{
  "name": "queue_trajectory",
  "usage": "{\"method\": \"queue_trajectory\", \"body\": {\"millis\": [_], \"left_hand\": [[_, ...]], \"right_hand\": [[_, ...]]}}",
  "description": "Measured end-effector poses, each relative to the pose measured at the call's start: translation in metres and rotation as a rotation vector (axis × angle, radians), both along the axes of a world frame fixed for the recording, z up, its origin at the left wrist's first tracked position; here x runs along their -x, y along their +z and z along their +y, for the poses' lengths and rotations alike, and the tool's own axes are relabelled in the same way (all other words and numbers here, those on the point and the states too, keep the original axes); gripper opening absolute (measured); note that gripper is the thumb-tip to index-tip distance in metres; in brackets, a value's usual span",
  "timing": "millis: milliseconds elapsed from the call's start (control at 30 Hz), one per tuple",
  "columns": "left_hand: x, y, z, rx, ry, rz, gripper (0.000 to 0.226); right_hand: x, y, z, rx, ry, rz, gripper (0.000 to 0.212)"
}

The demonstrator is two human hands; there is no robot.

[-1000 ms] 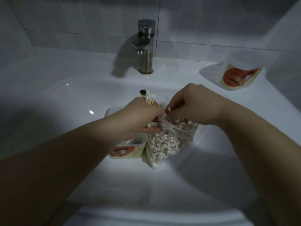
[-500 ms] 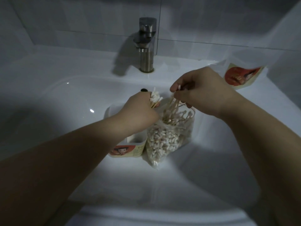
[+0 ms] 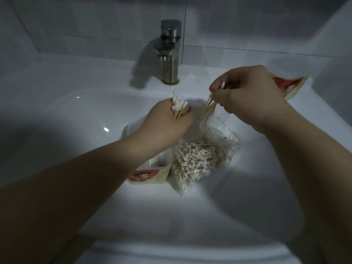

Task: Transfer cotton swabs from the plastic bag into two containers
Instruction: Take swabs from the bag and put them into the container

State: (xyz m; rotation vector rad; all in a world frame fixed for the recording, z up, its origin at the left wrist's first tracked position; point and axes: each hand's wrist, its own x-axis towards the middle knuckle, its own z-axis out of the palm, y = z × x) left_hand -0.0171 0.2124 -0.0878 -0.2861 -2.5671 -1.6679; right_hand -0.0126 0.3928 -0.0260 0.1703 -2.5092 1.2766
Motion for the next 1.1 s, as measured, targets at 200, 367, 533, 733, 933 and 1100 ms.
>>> {"method": "queue_trajectory", "body": {"millis": [200, 367, 533, 733, 933, 1100], "left_hand": [[-0.005, 0.005, 0.003, -0.109, -0.148, -0.085, 0.032], [-0.003, -0.001, 0.001, -0.110, -0.216, -0.032, 0.022], [-0.003, -0.003, 0.001, -0.180, -0.191, -0.029, 0.033], [0.000, -0.006, 0.003, -0.197, -0.090, -0.041, 0.041], [0.003, -0.004, 0.001, -0.192, -0.009, -0.046, 0.034], [0.003, 0.003, 0.001, -0.542, 0.034, -0.111, 0.035]], "right_hand": [[-0.001, -0.002, -0.004, 0.055, 0.051, -0.059, 0.018], [0.000, -0.002, -0.006, 0.140, 0.069, -0.087, 0.018], [0.001, -0.003, -0.006, 0.247, 0.063, -0.127, 0.012], [-0.001, -0.003, -0.008, 0.282, 0.056, -0.136, 0.007], [0.004, -0.002, -0.004, 0.357, -0.015, -0.058, 0.018], [0.008, -0.002, 0.001, 0.434, -0.020, -0.041, 0.021]]}}
